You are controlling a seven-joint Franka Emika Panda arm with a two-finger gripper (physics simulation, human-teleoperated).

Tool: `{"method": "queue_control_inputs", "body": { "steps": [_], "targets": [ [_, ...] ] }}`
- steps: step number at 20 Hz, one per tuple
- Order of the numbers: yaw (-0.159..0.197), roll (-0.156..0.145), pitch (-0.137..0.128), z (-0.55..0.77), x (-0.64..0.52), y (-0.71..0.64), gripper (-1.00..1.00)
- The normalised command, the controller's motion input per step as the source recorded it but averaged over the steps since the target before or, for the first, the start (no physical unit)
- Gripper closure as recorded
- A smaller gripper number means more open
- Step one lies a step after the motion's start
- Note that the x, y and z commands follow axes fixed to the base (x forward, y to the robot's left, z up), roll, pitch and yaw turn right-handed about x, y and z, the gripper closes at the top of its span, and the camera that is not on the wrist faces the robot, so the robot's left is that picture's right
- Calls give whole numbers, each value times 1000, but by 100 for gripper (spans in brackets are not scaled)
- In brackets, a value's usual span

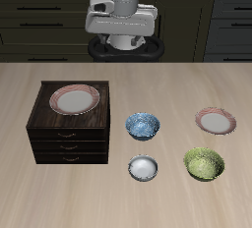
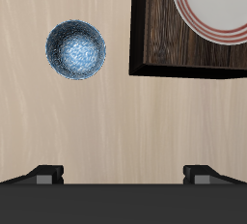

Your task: Place the white bowl onto the plate that is on the left side of the table

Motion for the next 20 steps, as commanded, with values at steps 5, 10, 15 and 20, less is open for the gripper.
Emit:
{"method": "queue_control_inputs", "body": {
  "steps": [5,10,15,20],
  "targets": [
    [-66,10,-9,95,352,-1,-100],
    [-39,11,-6,132,350,48,-100],
    [-13,6,-19,125,328,40,-100],
    [-40,26,18,36,396,121,-100]
  ]
}}
